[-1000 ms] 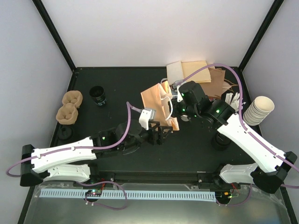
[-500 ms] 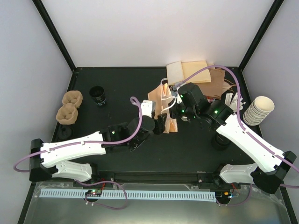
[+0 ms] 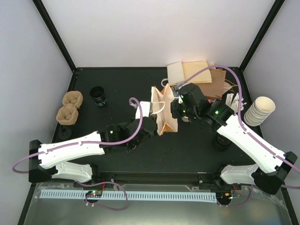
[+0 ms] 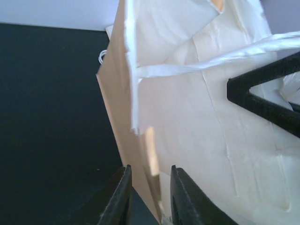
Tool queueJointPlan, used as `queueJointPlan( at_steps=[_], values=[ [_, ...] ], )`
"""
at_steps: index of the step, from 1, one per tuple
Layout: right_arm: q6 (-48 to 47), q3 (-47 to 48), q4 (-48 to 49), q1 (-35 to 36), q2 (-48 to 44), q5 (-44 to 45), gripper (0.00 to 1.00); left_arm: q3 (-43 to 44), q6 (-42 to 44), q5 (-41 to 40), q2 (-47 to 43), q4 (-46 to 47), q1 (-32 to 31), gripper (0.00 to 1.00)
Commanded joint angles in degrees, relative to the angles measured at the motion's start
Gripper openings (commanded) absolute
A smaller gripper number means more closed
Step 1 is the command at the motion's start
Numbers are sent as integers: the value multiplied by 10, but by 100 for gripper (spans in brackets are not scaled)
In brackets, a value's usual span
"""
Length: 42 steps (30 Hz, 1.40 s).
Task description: Pack the takeout coffee
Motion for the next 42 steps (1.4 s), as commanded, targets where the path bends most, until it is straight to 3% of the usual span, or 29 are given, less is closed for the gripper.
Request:
queueJointPlan(
  at_steps=[1, 5, 11, 21, 28, 35, 42],
  values=[
    [3, 12, -2, 4, -3, 14, 10, 29, -4, -18, -21, -51, -2, 19],
    [-5, 14, 5, 4, -4, -17, 17, 9, -8, 2, -43, -43, 10, 2],
    [-12, 25, 16, 5, -20, -68, 47, -54, -26, 84, -86, 2, 57, 2],
    [-20, 41, 44, 5, -97, -137, 73, -180, -57, 243, -200, 67, 185, 2],
    [-18, 4, 65, 3, -136, -193, 87, -235, -47, 292, -253, 82, 226, 2],
    [61, -22, 154, 5, -102, -246, 90, -238, -16, 383, -248, 165, 227, 1],
    [104, 51, 76, 8, 14, -188, 93, -168, -20, 454, -176, 162, 222, 2]
  ],
)
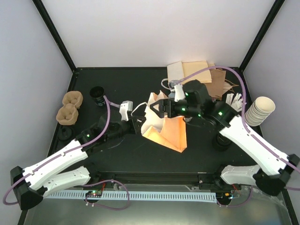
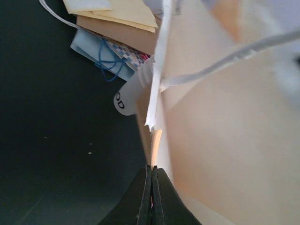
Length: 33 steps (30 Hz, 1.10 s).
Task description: Pack the takeout coffee
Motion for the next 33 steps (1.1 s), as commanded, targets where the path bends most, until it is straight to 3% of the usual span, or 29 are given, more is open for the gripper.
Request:
queueJointPlan(
  at_steps=[1, 6, 13, 18, 23, 26, 28, 33],
  values=[
    [37, 86, -56, 12, 70, 61, 93, 53, 9, 57, 31, 22, -3, 2],
    [95, 193, -176, 53, 136, 257, 95, 100, 35, 14, 58, 4, -21, 2],
    [205, 250, -223, 71, 182, 371, 93, 128, 55, 6, 87, 18, -43, 2],
    [232, 248, -186, 71, 188, 367, 91, 127, 55, 11, 94, 28, -53, 2],
    [4, 28, 145, 71, 78, 230, 92, 100, 79, 0, 47, 51, -53, 2],
    [-17, -53, 239, 71, 24, 229, 94, 71, 74, -14, 21, 74, -51, 2],
    [-15, -48, 231, 71, 17, 245, 94, 66, 74, -23, 15, 68, -49, 2],
    [45, 45, 93, 71, 67, 289, 94, 73, 107, -29, 22, 61, -49, 2]
  ],
)
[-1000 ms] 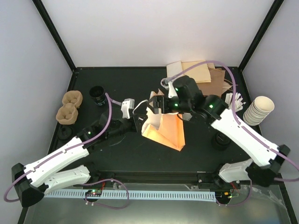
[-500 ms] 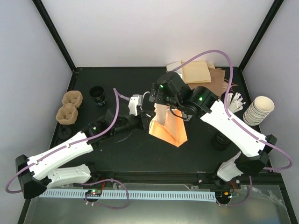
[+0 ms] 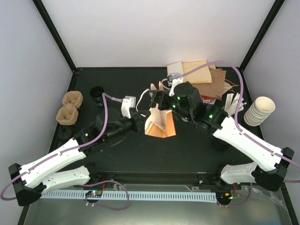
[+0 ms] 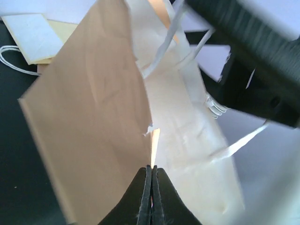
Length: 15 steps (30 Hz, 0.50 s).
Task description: Pack the takeout coffee
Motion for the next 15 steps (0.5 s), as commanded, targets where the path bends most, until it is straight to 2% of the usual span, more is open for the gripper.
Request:
queueJointPlan(
  at_steps=[1, 5, 11, 15],
  values=[
    [41, 71, -48, 2, 32, 52, 94, 6, 46, -4, 1, 24, 0, 2],
    [114, 80, -93, 1, 35, 112, 97, 16, 95, 32, -2, 28, 0, 2],
    [204, 180, -215, -35, 72, 86, 95, 17, 188, 137, 1, 17, -1, 1],
    [229, 212, -252, -37, 98, 49, 95, 23, 211, 160, 8, 1, -2, 2]
  ],
)
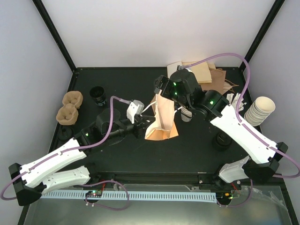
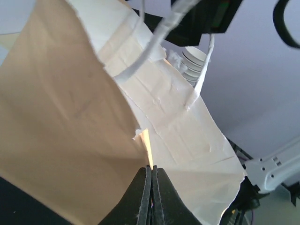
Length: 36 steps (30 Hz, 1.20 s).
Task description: Pack the takeout coffee
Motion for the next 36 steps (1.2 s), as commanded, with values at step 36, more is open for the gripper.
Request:
queueJointPlan(
  at_steps=[36],
  values=[
    [-151, -28, -60, -8, -183, -205, 98, 47, -33, -75, 24, -93, 112, 2]
  ],
)
